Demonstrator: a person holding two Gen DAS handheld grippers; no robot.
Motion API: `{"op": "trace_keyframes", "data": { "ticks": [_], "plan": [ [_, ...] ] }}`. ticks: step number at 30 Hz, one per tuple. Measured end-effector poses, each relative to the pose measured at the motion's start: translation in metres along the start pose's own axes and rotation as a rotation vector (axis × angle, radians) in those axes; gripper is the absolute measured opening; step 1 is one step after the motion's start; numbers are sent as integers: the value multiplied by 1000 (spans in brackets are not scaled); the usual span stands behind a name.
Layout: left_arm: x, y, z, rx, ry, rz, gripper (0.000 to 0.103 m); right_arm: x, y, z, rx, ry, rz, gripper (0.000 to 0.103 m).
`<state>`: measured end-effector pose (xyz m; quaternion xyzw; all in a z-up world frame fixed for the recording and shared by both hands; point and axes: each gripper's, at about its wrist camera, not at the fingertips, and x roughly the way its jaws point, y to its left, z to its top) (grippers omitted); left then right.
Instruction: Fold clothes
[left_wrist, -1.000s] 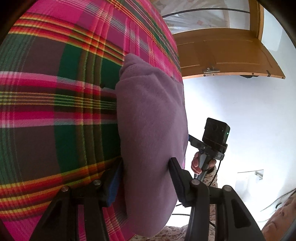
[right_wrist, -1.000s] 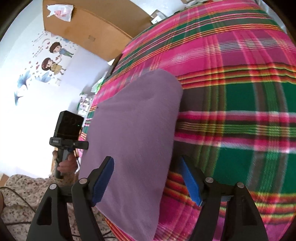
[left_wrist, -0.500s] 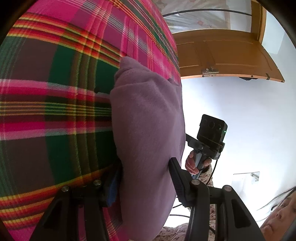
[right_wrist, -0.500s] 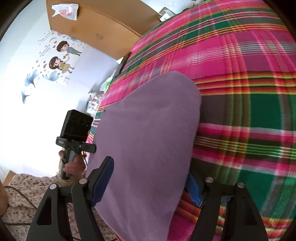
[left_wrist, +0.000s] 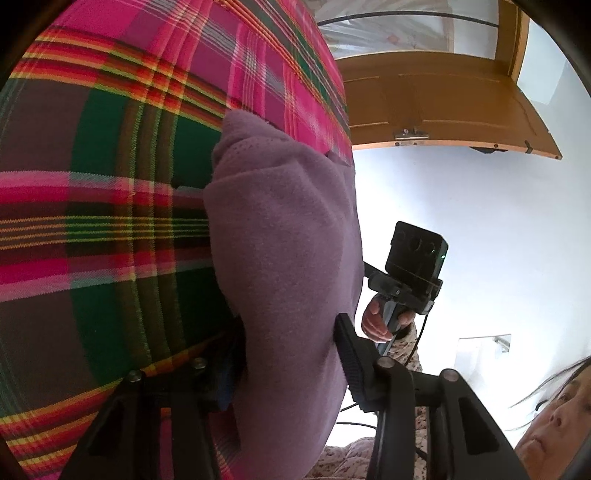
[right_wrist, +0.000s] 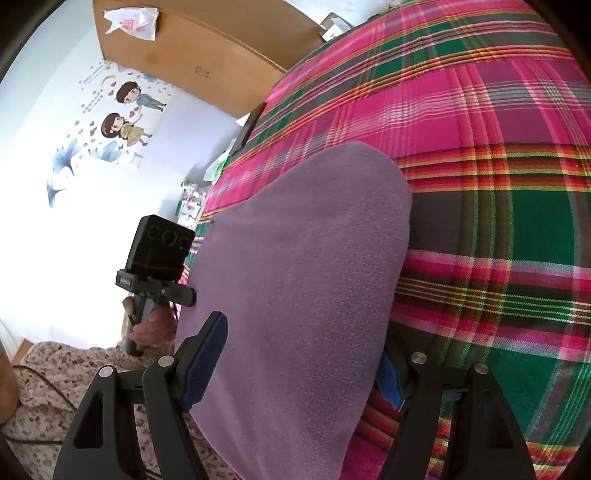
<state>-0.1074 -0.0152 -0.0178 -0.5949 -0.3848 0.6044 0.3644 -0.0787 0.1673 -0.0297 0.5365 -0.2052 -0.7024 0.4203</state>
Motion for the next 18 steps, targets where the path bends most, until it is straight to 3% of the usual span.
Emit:
{"op": "trace_keyframes", "data": {
  "ticks": [11,13,16,18],
  "plan": [
    [-23,10,0,-4,3,12,40,-1,12,-8,-80,-43,-34,74],
    [-23,9,2,-5,1,13,40,-1,13,-8,-93,-43,-55,69],
    [-19,6,7,-10,-1,14,39,-2,9,-10,-89,-56,-78,53],
    [-15,3,7,-11,0,15,39,-2,5,-10,-74,-69,-67,50]
  ]
}}
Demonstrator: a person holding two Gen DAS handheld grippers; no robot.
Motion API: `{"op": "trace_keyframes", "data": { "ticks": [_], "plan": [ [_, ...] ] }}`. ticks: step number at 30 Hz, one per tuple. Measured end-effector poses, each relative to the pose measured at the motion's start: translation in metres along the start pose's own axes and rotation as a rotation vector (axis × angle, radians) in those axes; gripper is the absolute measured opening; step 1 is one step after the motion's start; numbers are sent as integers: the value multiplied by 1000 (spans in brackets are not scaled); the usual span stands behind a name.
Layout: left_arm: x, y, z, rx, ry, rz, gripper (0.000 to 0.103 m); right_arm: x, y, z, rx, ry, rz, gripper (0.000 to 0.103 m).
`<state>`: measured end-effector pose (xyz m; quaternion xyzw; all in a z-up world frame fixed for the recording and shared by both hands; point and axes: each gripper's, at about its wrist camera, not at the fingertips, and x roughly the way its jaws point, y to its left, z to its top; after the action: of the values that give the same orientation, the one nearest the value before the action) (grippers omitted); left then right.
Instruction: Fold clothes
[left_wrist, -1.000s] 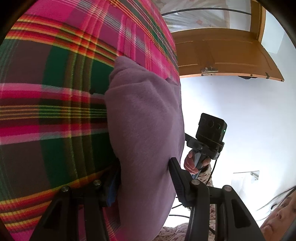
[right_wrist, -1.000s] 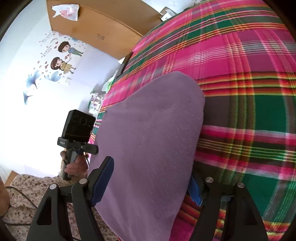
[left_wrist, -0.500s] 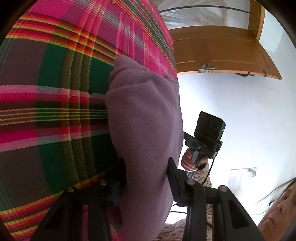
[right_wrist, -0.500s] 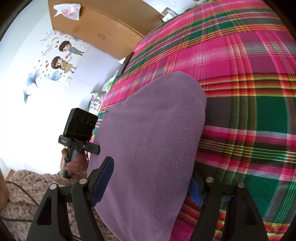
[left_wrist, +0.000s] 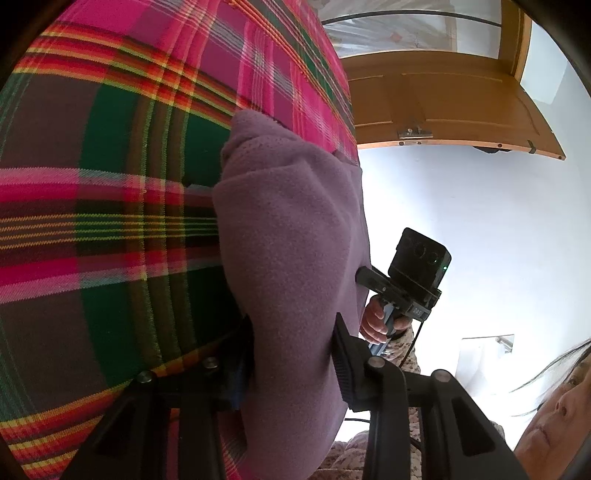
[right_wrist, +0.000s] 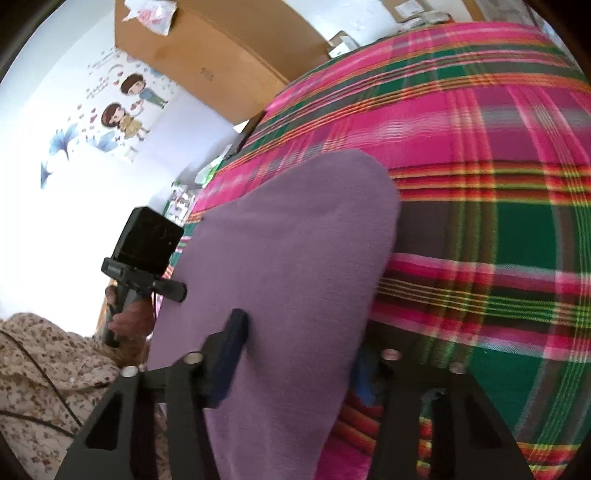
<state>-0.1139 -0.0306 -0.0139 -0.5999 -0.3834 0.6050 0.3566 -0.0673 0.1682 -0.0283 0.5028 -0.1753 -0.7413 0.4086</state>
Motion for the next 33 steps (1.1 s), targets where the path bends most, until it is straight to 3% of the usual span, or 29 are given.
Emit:
{"op": "trace_keyframes", "data": {
  "ticks": [9,33],
  "plan": [
    [5,-5,4,-3,-6,5,34,3,5,-5,-37,-40,-34,38],
    [30,-22,23,19,-22,20,32,6,17,-16,-53,-121,-144,30]
  ]
}}
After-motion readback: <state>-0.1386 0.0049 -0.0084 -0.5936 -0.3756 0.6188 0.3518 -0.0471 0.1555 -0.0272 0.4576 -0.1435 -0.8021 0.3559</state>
